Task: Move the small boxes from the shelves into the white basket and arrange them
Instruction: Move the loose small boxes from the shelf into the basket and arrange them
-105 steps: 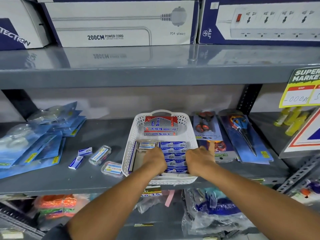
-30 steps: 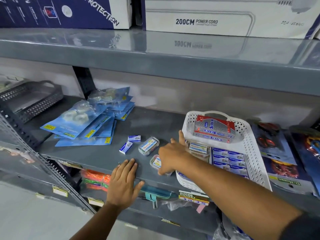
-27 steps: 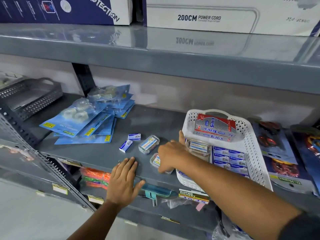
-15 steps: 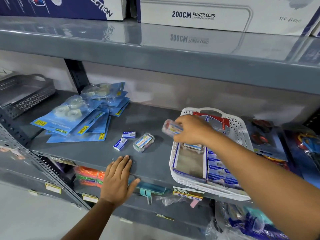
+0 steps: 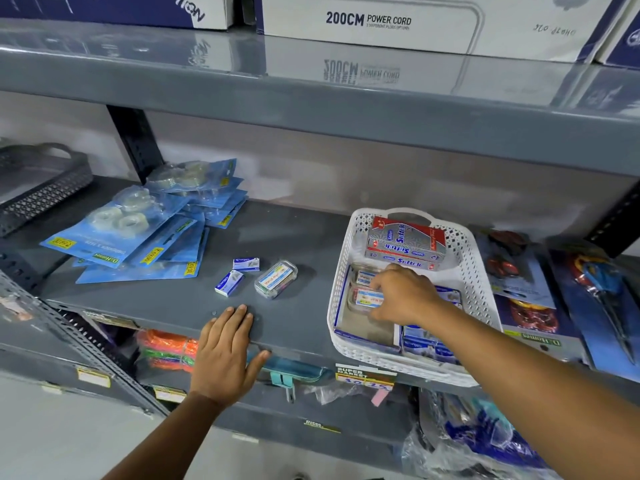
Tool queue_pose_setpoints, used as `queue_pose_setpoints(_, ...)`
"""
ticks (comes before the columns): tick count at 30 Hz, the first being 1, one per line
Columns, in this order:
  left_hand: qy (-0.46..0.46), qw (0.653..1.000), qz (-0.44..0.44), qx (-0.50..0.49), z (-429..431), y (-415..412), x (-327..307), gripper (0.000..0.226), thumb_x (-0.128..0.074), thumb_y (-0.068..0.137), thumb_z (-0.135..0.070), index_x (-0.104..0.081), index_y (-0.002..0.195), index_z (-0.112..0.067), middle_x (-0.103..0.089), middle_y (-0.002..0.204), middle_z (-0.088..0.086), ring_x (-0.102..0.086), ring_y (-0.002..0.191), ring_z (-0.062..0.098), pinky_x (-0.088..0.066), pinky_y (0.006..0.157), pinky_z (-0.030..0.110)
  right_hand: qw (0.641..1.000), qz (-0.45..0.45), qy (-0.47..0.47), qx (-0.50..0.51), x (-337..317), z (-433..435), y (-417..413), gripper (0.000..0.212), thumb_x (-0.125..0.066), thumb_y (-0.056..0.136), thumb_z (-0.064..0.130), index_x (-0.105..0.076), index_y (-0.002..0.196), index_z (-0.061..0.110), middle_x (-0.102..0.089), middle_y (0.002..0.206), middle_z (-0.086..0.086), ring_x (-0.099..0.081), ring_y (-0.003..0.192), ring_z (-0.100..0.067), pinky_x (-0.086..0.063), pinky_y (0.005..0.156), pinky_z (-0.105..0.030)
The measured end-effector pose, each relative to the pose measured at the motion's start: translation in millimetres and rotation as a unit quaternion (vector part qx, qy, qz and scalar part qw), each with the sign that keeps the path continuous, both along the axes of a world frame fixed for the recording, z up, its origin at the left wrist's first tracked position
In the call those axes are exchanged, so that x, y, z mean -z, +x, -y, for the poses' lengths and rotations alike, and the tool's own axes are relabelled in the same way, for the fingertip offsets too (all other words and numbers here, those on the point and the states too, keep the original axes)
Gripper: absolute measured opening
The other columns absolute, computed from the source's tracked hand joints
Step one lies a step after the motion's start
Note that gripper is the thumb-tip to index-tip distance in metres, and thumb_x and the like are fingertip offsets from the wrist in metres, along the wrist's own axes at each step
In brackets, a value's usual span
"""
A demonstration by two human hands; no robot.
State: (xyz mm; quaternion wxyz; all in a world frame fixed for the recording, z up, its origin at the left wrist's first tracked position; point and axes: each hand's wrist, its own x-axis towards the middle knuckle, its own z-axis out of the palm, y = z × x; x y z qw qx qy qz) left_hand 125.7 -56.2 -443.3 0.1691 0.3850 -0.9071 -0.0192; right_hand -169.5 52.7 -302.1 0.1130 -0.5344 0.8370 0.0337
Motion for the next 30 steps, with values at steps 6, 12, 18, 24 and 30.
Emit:
queue_pose_setpoints(6,0.0,1.0,0.005,-0.002,0.0,0.3,-0.5,0.072,-0.042,0.086,-0.058,-0.052,0.132,-0.005,-0.049,0.141,0.012,-0.041,0.133,0.031,-0.026,0.111,0.046,1.0,-0.026,0.006,-0.014,3.1,5.5,6.0,0.05,-0.073,0.066,0.041,-0.065,0.114,0.026,-0.059,0.112,-0.001,-0.058,0.1,-0.025,-0.046,0.084,-0.039)
queue_pose_setpoints(12,0.0,1.0,0.007,-0.004,0.4,0.1,1.2,0.072,-0.042,0.086,-0.059,-0.051,0.133,-0.006,-0.049,0.141,0.011,-0.04,0.133,0.031,-0.027,0.111,0.047,0.999,-0.031,0.006,-0.013,4.9,1.6,9.0,0.047,-0.071,0.069,0.037,-0.063,0.114,0.026,-0.062,0.114,0.0,-0.06,0.101,-0.024,-0.043,0.082,-0.038)
queue_pose_setpoints(18,-0.017,1.0,-0.014,0.001,0.6,-0.8,1.2,0.07,-0.046,0.084,-0.057,-0.054,0.13,-0.005,-0.051,0.139,0.013,-0.042,0.131,0.032,-0.03,0.109,0.048,0.999,-0.028,-0.019,0.015,7.7,0.2,10.9,0.051,-0.073,0.067,0.041,-0.058,0.112,0.025,-0.066,0.112,0.002,-0.062,0.101,-0.023,-0.049,0.081,-0.035)
queue_pose_setpoints(24,-0.014,1.0,-0.006,-0.006,-0.8,-1.1,-0.3,0.071,-0.042,0.085,-0.06,-0.054,0.13,-0.006,-0.051,0.139,0.012,-0.042,0.131,0.031,-0.028,0.109,0.046,0.999,-0.001,0.038,-0.009,-4.8,4.1,8.6,0.066,-0.076,0.069,0.038,-0.048,0.127,0.027,-0.055,0.126,-0.001,-0.055,0.113,-0.026,-0.047,0.092,-0.043)
queue_pose_setpoints(30,-0.022,1.0,-0.005,-0.006,-0.1,-0.5,-0.2,0.07,-0.042,0.085,-0.059,-0.056,0.129,-0.006,-0.052,0.139,0.011,-0.044,0.13,0.03,-0.027,0.11,0.045,0.991,0.077,-0.064,-0.087,-36.9,49.3,11.4,0.047,-0.068,0.081,0.026,-0.055,0.126,0.03,-0.055,0.132,-0.001,-0.055,0.116,-0.025,-0.048,0.096,-0.043)
